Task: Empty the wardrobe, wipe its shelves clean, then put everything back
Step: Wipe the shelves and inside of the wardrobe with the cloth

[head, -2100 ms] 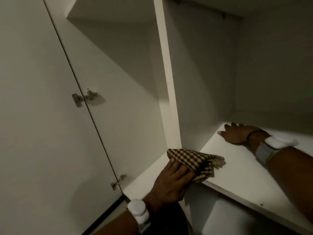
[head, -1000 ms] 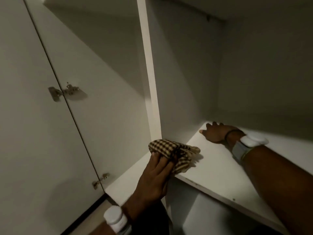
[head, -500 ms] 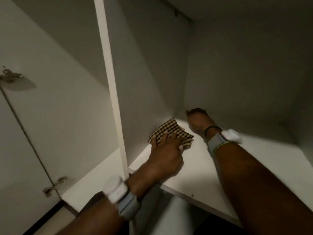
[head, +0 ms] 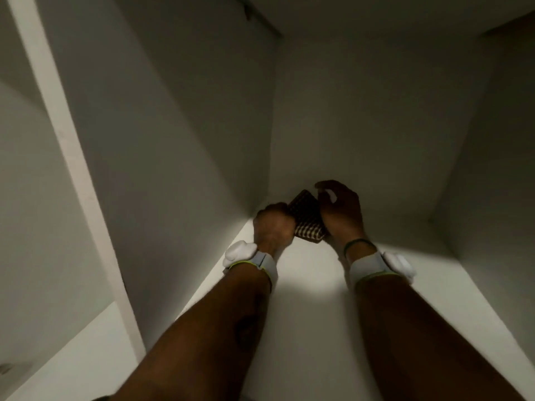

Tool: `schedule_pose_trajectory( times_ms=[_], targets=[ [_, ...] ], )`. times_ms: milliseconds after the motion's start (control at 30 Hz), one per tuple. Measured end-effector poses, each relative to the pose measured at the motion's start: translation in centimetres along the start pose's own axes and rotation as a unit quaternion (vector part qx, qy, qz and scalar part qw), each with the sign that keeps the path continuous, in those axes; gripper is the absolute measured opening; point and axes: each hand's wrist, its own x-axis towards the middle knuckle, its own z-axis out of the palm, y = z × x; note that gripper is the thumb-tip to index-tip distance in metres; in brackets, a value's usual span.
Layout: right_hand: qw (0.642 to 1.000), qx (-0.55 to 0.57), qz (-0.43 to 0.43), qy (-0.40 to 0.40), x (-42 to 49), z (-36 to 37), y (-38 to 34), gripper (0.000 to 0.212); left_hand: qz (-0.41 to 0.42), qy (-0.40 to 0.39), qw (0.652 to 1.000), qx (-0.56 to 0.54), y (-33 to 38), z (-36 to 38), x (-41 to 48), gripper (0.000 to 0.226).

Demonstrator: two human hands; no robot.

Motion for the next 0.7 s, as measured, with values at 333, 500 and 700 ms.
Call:
schedule_pose_trajectory(
  times_ms=[333,500,700],
  targets=[
    [0.973,-0.229,-0.013,0.017,-1.1,2.2,-3.2,0.040,-0.078,0.046,0.953,-0.289,0.4,-0.5,1.9,0.027],
    [0.939,0.210,0.247,0.117,0.6,1.1,-1.6,0.052,-0.174,-0.007,0.750,-0.638,1.6,-1.2,2.2,0.020],
    [0.752,0.532,0.387,-0.019,0.4,-1.5,-1.4,0.043,-0.181,-0.052,0.715,-0.673,2.2,-1.6,1.9,0.025]
  ],
)
